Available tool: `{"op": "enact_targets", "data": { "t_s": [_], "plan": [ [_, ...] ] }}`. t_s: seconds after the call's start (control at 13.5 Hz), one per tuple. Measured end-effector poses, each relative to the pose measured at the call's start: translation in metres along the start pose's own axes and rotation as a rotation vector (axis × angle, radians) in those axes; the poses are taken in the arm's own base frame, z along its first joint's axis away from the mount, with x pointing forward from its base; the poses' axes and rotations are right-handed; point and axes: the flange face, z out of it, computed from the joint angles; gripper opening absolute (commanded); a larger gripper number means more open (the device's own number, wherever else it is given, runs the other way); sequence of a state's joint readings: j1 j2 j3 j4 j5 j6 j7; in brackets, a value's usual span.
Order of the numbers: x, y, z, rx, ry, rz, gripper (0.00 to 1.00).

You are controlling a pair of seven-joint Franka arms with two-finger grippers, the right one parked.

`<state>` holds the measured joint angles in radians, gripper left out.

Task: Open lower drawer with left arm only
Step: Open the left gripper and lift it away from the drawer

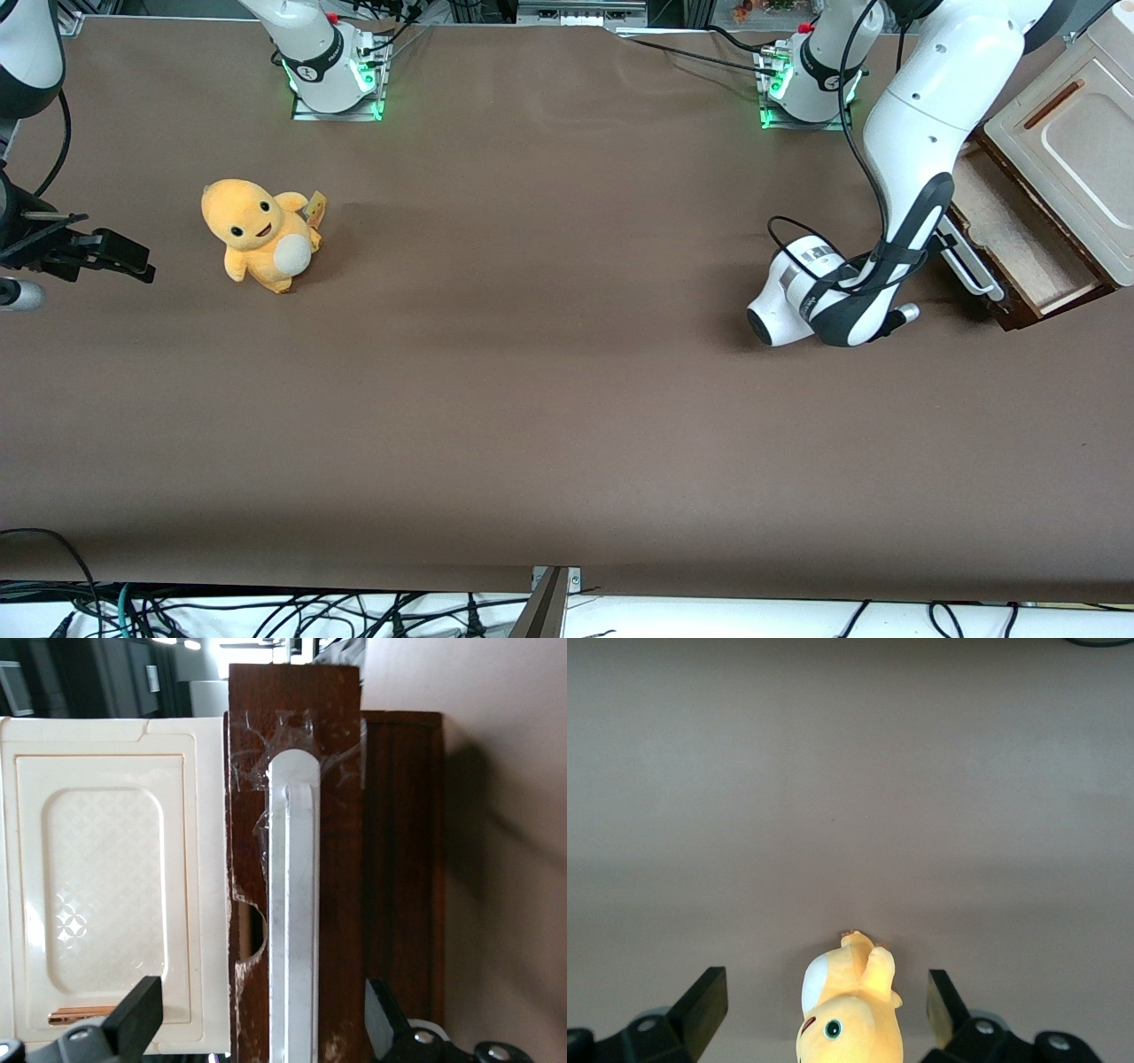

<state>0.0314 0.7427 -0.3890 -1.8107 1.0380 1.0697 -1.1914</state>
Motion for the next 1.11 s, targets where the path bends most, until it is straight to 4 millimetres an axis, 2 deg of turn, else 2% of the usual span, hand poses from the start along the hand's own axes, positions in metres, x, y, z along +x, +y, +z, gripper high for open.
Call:
{"op": "enact_targets", "data": {
  "t_s": [0.15,0.3,0.52,0.67,0.81,0.96,1.11],
  "plan": [
    [-0.002,-0.016,-0.016,-0.096,-0.019,0.02,1.0],
    [0.007,-0.044,-0.024,-0.231,-0.096,0.039,1.0],
    [0.028,-0.098,-0.028,-0.407,-0.186,0.101,1.0],
    [0.033,-0.144,-0.039,-0.491,-0.263,0.156,1.0],
    [0.028,-0.192,-0.058,-0.531,-0.313,0.195,1.0],
    [0.014,-0.233,-0.082,-0.574,-0.312,0.231,1.0],
    [-0.001,-0.258,-0.1,-0.635,-0.309,0.271,1.0]
  ]
}}
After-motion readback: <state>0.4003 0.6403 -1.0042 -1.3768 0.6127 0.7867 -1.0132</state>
